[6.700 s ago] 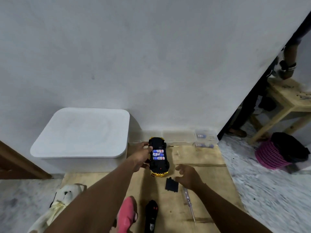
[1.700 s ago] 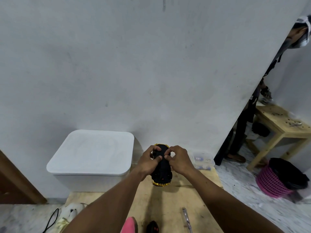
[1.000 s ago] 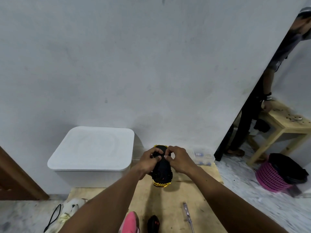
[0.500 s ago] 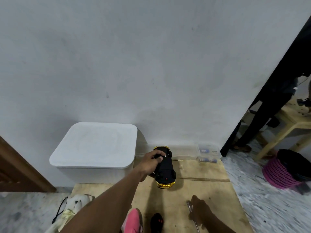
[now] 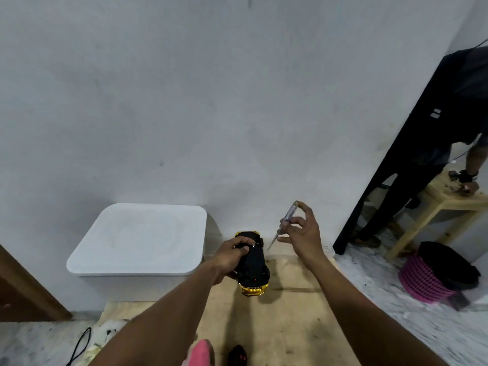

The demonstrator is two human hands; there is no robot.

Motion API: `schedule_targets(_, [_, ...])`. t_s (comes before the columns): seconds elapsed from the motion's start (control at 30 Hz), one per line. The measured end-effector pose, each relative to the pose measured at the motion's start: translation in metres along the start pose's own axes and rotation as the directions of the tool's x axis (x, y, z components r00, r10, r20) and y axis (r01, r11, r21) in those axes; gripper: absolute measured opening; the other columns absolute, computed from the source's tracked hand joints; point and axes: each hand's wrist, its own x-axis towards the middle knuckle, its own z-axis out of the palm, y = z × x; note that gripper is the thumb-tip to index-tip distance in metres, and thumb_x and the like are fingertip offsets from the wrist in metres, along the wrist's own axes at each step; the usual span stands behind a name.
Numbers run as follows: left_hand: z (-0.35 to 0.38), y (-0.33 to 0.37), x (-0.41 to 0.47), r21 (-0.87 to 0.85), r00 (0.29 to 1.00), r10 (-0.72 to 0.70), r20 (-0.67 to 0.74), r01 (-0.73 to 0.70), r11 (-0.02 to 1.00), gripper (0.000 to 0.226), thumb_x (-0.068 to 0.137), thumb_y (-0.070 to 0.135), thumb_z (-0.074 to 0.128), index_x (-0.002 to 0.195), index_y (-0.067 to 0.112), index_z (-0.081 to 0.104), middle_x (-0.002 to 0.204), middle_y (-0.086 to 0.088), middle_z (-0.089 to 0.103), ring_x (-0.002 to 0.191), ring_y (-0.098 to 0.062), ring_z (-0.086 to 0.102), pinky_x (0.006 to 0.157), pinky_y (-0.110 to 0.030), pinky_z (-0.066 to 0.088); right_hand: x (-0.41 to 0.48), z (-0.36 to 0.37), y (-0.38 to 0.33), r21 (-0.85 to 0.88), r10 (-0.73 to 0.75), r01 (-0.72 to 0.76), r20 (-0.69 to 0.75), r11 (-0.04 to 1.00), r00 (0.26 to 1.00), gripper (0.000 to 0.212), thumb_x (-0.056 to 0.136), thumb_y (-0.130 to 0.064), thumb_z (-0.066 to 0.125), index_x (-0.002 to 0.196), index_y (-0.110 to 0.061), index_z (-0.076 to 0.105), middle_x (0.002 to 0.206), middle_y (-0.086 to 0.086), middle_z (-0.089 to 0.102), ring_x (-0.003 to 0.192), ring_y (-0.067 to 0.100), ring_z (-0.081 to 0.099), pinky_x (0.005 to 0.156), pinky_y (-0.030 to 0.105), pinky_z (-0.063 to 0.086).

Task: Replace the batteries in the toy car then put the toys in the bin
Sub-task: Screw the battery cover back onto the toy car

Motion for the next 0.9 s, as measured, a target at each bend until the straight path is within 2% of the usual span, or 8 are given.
schedule_targets(0.17, [0.001, 0.022, -0.007, 0.035, 0.999, 0.023, 0.025, -0.024, 0.999, 0.027, 0.102, 0.018, 0.047, 0.105, 0.033, 0.069, 0.111, -0.007, 0.068, 0.084, -0.023, 0.066, 0.05, -0.029, 0.053, 0.007, 0.017, -0.039, -0.04, -0.135, 0.14, 0.1, 0.989, 0.986, 0.061, 0.091, 0.0, 0.064, 0.134, -0.039, 0.044, 0.095, 0.018, 0.067, 0.08, 0.034, 0.072, 0.066, 0.045, 0.062])
schedule_targets(0.27, [0.001, 0.031, -0.011, 0.043, 0.999, 0.027, 0.038, -0.029, 0.999, 0.028, 0.102, 0.018, 0.047, 0.105, 0.034, 0.07, 0.108, -0.005, 0.068, 0.083, -0.022, 0.066, 0.049, -0.028, 0.053, 0.007, 0.021, -0.044, -0.067, -0.16, 0.167, 0.102, 0.984, 0.982, 0.066, 0.092, -0.002, 0.065, 0.134, -0.048, 0.044, 0.093, 0.018, 0.065, 0.078, 0.033, 0.072, 0.066, 0.043, 0.062])
schedule_targets(0.43, [0.002, 0.034, -0.015, 0.032, 0.999, 0.026, 0.046, -0.027, 0.999, 0.028, 0.102, 0.017, 0.047, 0.109, 0.032, 0.07, 0.108, -0.003, 0.068, 0.083, -0.021, 0.067, 0.049, -0.026, 0.053, 0.006, 0.024, -0.047, -0.128, -0.189, 0.201, 0.095, 0.971, 0.977, 0.069, 0.092, 0.0, 0.062, 0.134, -0.053, 0.044, 0.096, 0.019, 0.062, 0.079, 0.031, 0.071, 0.068, 0.044, 0.063])
schedule_targets(0.63, [0.002, 0.033, -0.017, 0.041, 0.998, 0.024, 0.056, -0.026, 0.999, 0.027, 0.102, 0.018, 0.046, 0.109, 0.031, 0.069, 0.105, -0.003, 0.068, 0.076, -0.019, 0.067, 0.048, -0.027, 0.053, 0.006, 0.029, -0.044, -0.149, -0.204, 0.219, 0.109, 0.964, 0.973, 0.069, 0.091, 0.003, 0.061, 0.139, -0.045, 0.044, 0.098, 0.021, 0.06, 0.078, 0.031, 0.07, 0.064, 0.033, 0.061])
schedule_targets(0.9, [0.001, 0.032, -0.019, 0.029, 0.998, 0.027, 0.063, -0.029, 0.999, 0.027, 0.103, 0.017, 0.046, 0.108, 0.03, 0.068, 0.105, -0.004, 0.066, 0.076, -0.018, 0.065, 0.046, -0.025, 0.052, 0.004, 0.035, -0.042, -0.199, -0.238, 0.261, 0.136, 0.944, 0.962, 0.073, 0.09, 0.004, 0.059, 0.142, -0.044, 0.042, 0.092, 0.015, 0.064, 0.078, 0.027, 0.07, 0.068, 0.037, 0.062])
